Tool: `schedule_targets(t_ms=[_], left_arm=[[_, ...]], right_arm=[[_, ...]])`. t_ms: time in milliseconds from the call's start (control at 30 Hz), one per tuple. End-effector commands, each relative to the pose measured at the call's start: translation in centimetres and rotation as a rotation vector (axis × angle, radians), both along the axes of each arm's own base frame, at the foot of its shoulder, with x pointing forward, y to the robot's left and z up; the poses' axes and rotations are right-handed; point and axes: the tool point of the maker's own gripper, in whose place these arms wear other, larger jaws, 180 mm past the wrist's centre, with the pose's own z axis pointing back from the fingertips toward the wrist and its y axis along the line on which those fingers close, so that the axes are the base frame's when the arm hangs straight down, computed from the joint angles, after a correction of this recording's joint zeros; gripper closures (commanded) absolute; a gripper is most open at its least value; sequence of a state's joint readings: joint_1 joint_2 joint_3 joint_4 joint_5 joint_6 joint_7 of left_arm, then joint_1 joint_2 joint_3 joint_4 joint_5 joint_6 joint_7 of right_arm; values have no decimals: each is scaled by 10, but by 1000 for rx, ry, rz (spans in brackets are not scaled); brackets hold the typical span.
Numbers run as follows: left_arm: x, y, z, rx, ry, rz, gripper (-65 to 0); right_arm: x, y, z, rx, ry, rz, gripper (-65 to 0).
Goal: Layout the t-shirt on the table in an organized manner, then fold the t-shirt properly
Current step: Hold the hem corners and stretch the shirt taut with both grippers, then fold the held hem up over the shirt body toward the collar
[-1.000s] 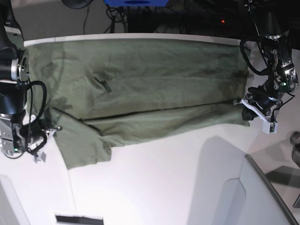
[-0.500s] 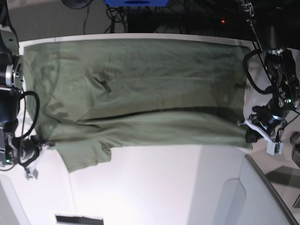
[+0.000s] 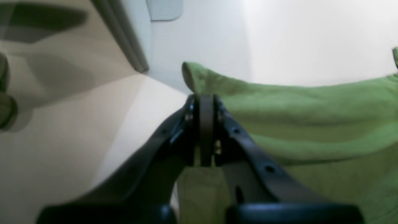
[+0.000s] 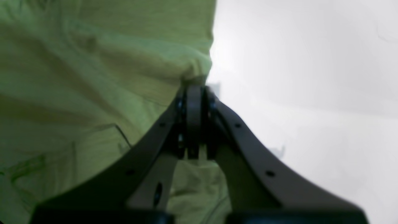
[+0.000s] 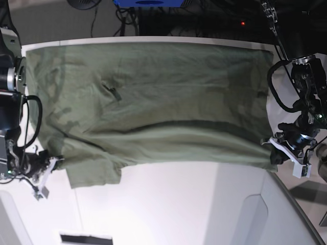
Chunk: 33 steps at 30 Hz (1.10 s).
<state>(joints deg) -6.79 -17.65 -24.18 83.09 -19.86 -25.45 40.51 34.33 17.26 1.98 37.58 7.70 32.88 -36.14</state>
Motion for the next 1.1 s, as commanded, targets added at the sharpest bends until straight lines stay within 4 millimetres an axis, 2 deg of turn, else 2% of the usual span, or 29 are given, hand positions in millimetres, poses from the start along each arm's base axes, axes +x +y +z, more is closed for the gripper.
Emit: schedule_targets(t_ms=[0, 233, 333, 433, 667, 833, 967, 1067], left_arm=[[5, 8, 17, 12, -53, 8, 0], [3, 6, 18, 13, -54, 4, 0], [1, 4, 26, 34, -74, -7, 0], [2, 1, 38, 54, -102, -19, 0], [-2, 0, 33, 55, -52, -23, 0], [-1, -5, 47, 76, -86, -37, 0], [-5, -6, 47, 83, -86, -42, 0], [-7, -7, 48, 90, -87, -47, 0]], right_arm=[[22, -8, 27, -1, -80, -6, 0], [34, -1, 35, 26, -155, -2, 0], [34, -4, 37, 22, -162, -5, 0], [33, -17, 39, 3, -163, -16, 0], [30, -25, 37, -34, -172, -8, 0], [22, -24, 25, -62, -166, 13, 0], [14, -15, 15, -54, -128, 20, 0], [-2, -15, -2, -61, -68, 22, 0]])
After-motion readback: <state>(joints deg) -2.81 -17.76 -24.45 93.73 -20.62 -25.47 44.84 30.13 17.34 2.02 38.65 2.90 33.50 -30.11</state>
